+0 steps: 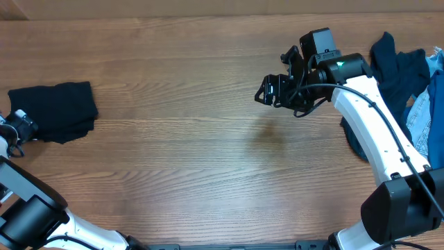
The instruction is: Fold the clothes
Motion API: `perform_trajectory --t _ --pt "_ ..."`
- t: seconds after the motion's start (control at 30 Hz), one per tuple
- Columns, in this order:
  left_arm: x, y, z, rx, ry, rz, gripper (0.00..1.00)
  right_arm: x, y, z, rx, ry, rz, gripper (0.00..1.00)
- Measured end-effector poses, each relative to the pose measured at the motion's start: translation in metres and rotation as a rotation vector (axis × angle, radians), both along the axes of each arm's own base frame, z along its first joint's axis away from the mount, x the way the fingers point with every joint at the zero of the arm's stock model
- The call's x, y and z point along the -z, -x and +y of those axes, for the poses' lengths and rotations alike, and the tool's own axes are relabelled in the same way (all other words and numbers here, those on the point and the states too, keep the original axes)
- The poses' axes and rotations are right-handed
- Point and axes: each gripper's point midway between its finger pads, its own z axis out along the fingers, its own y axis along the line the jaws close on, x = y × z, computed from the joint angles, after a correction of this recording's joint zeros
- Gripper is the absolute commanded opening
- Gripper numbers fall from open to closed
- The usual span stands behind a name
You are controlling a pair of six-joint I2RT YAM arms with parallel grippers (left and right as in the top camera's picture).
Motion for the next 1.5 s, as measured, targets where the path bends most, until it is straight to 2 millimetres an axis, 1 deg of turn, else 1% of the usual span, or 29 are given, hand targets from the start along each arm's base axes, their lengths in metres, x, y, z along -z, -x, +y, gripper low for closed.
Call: perform_trajectory --t 0.13,0.2,0.27,0.33,0.37,0.5,0.57,0.67,0.7,0.73,0.77,0.8,0.83,0.9,0.97,1.0,1.03,1.07,1.1,1.13,1.17,1.2,1.23,1.27,1.3,1.33,1.4,1.43,1.5 --pt "-0.005 -0.008 0.002 0.0 -0.002 -0.043 0.52 0.0 0.0 -0.001 0.001 0.006 -0.001 0.86" --pt "-0.002 -0.01 0.003 -0.001 -0.002 -0.051 0.38 0.001 0.0 -0.001 0.002 0.006 0.0 0.85" --pt "0.014 -0.011 0.002 0.002 0.024 -0.036 0.22 0.002 0.004 -0.002 0.001 0.011 0.017 0.85" --pt "0.02 -0.013 0.004 0.007 0.024 -0.038 0.08 0.003 0.006 -0.003 0.002 0.014 0.03 0.85" --pt "0.019 -0.015 0.005 0.012 0.017 -0.044 0.05 0.003 0.007 -0.003 0.002 0.016 0.032 0.85" --pt "0.015 -0.017 0.007 0.013 0.012 -0.049 0.04 0.004 0.008 -0.003 0.002 0.018 0.039 0.85" --pt "0.007 -0.021 0.011 0.013 -0.004 -0.063 0.05 0.004 0.009 -0.003 0.002 0.018 0.04 0.85" --pt "-0.015 -0.025 0.026 0.001 -0.066 -0.071 0.12 0.004 0.01 -0.004 0.002 0.02 0.046 0.85" --pt "-0.016 -0.022 0.028 -0.004 -0.079 -0.056 0.2 0.004 0.01 -0.004 0.002 0.02 0.046 0.85" --pt "-0.015 -0.02 0.029 -0.01 -0.087 -0.04 0.36 0.004 0.01 -0.004 0.002 0.02 0.047 0.85" --pt "-0.014 -0.017 0.03 -0.017 -0.09 -0.028 0.64 0.004 0.011 -0.004 0.002 0.021 0.049 0.85" --pt "-0.013 -0.015 0.03 -0.017 -0.093 -0.016 0.96 0.004 0.011 -0.004 0.002 0.021 0.049 0.85" --pt "-0.011 -0.012 0.03 -0.019 -0.09 -0.002 1.0 0.004 0.012 -0.004 0.002 0.022 0.053 0.85" --pt "-0.008 -0.008 0.026 -0.028 -0.068 0.018 1.0 0.005 0.013 -0.005 0.002 0.023 0.058 0.85" --pt "-0.004 -0.004 0.014 -0.016 -0.016 0.032 1.0 0.005 0.011 -0.006 -0.002 0.034 0.048 0.86" --pt "-0.007 -0.006 0.01 -0.004 -0.004 0.019 1.0 0.005 0.009 -0.007 -0.001 0.039 0.039 0.86" --pt "-0.016 -0.006 -0.002 0.017 0.026 0.007 1.0 0.005 0.006 -0.009 0.001 0.043 0.024 0.86" --pt "-0.037 -0.008 -0.018 0.048 0.046 -0.013 1.0 0.005 0.002 -0.011 0.007 0.046 0.009 0.87" --pt "-0.064 -0.014 -0.033 0.084 0.046 -0.048 1.0 0.002 -0.004 -0.017 0.017 0.048 -0.015 0.87" --pt "-0.106 -0.023 -0.057 0.141 0.032 -0.105 1.0 -0.003 -0.008 -0.024 0.031 0.049 -0.039 0.9" --pt "-0.156 -0.03 -0.091 0.233 0.006 -0.171 1.0 -0.012 -0.011 -0.034 0.045 0.049 -0.074 0.9" --pt "-0.185 -0.032 -0.12 0.314 -0.014 -0.209 1.0 -0.021 -0.013 -0.041 0.059 0.048 -0.105 0.91" --pt "-0.224 -0.027 -0.174 0.456 -0.032 -0.248 1.0 -0.043 -0.02 -0.056 0.093 0.054 -0.177 0.94" --pt "-0.252 -0.023 -0.222 0.592 -0.062 -0.289 1.0 -0.062 -0.024 -0.067 0.118 0.059 -0.244 1.0" --pt "-0.268 -0.014 -0.267 0.711 -0.079 -0.303 1.0 -0.088 -0.026 -0.077 0.144 0.059 -0.333 1.0" --pt "-0.274 0.005 -0.322 0.861 -0.085 -0.277 1.0 -0.113 -0.023 -0.084 0.16 0.057 -0.413 1.0" --pt "-0.26 0.028 -0.386 1.064 -0.097 -0.175 1.0 -0.144 -0.014 -0.09 0.18 0.065 -0.509 1.0" --pt "-0.252 0.036 -0.402 1.122 -0.108 -0.126 1.0 -0.149 -0.013 -0.092 0.187 0.074 -0.527 1.0" --pt "-0.239 0.051 -0.44 1.263 -0.116 -0.059 1.0 -0.145 -0.012 -0.094 0.195 0.089 -0.511 1.0"
